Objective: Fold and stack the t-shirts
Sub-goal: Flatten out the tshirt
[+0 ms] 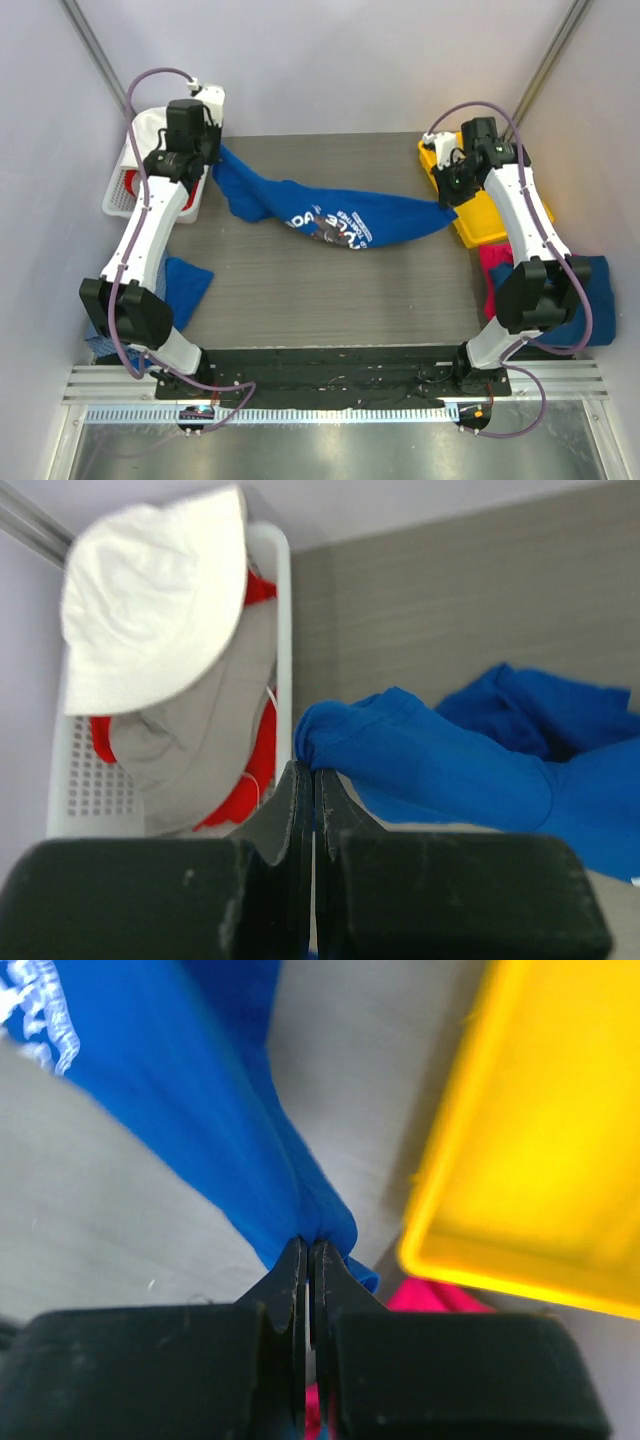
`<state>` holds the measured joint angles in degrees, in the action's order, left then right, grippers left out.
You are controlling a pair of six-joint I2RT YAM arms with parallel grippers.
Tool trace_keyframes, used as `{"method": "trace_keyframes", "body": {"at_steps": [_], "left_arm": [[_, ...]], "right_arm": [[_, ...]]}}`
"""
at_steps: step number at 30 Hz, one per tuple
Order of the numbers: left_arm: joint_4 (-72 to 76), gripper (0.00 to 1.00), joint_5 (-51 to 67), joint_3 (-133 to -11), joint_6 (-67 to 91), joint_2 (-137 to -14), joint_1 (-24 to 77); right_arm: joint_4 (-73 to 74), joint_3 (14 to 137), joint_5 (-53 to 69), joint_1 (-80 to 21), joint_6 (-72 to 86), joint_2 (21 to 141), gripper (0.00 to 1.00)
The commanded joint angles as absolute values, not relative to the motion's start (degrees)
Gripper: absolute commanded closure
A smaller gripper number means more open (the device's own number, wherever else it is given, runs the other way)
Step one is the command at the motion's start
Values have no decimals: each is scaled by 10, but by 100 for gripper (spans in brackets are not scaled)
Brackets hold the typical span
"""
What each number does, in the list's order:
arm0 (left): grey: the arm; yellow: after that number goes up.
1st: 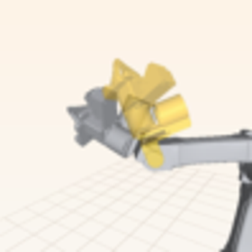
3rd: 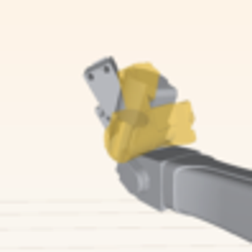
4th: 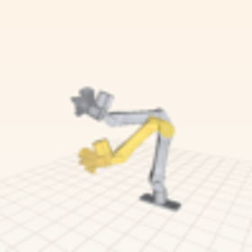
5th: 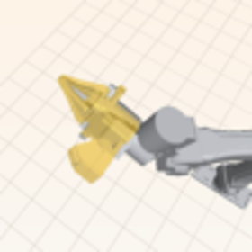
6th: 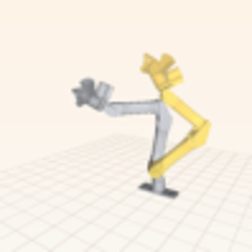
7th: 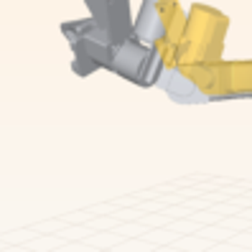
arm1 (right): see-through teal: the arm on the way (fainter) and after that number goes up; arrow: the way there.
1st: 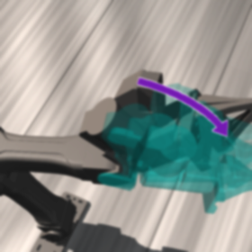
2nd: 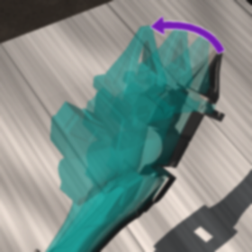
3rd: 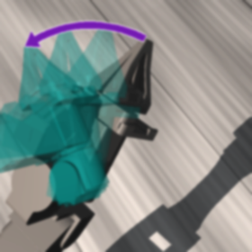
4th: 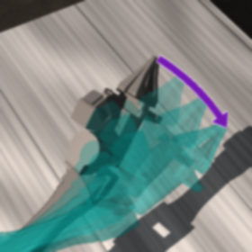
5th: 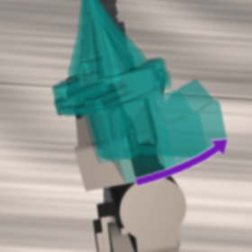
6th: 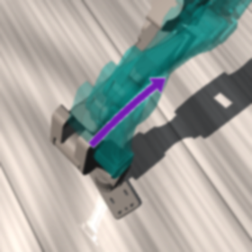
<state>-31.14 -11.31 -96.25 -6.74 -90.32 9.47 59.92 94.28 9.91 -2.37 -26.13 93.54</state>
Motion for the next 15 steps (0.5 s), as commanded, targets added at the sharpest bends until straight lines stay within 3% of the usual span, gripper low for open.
{"method": "trace_keyframes", "body": {"at_steps": [1, 11, 14, 15], "left_arm": [[-374, 100, -89, -908, -98, -865, 118], [-409, 100, -86, -842, -105, -866, 157], [-415, 100, -86, -851, -105, -875, 163], [-417, 100, -87, -853, -103, -877, 164]], "right_arm": [[669, 899, 161, -40, -315, 892, 99], [749, 730, 196, -148, -402, 860, 96], [761, 693, 207, -186, -416, 860, 86], [757, 683, 205, -192, -415, 860, 77]]}}
